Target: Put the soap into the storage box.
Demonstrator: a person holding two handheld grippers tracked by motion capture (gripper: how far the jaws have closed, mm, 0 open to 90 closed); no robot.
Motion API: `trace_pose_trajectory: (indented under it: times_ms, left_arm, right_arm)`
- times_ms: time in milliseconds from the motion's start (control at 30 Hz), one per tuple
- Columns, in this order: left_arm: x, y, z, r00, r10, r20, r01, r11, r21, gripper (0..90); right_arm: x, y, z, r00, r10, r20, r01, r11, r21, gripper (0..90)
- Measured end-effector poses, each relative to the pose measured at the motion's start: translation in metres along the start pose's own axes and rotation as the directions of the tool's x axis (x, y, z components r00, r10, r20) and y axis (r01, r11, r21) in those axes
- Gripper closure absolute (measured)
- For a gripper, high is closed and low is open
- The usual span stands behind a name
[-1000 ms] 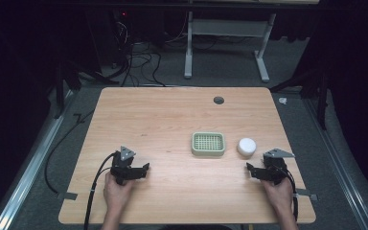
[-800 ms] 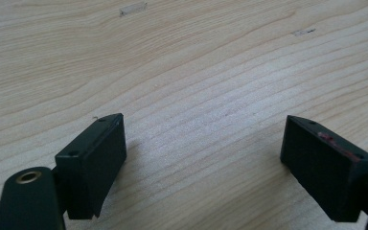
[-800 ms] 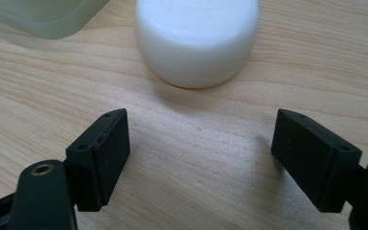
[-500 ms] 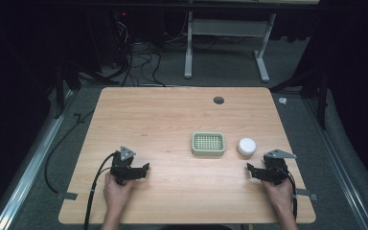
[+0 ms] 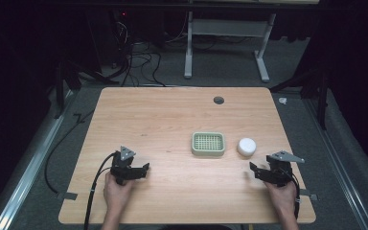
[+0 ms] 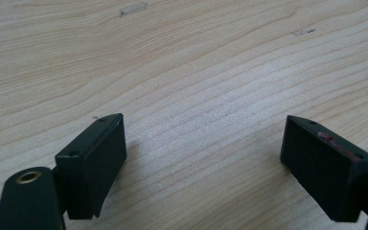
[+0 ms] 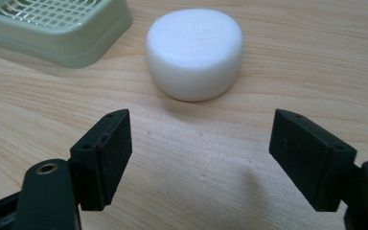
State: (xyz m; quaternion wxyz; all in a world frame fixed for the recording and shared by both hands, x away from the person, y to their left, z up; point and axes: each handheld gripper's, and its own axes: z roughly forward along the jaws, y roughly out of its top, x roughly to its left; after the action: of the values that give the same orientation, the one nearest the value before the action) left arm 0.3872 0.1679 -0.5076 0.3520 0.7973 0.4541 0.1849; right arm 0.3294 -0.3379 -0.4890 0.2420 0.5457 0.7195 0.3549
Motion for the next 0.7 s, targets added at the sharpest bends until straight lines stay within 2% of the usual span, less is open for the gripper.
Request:
trace_pose_trajectory:
  times_ms: [300,700]
  left_arm:
    - [0.0,0.0,0.0,1.0,0.0,0.0,0.0,1.0,0.0,16.4]
    - [0.0,0.0,0.0,1.0,0.001,-0.001,-0.001,1.0,0.0,16.4]
  right_arm:
    - [-0.002,0.012,-0.001,0.9994,0.022,-0.026,-0.023,0.999,-0.028,22.2]
    - [-0.006,0.028,-0.004,0.9994,0.034,-0.013,-0.034,0.998,-0.056,22.0]
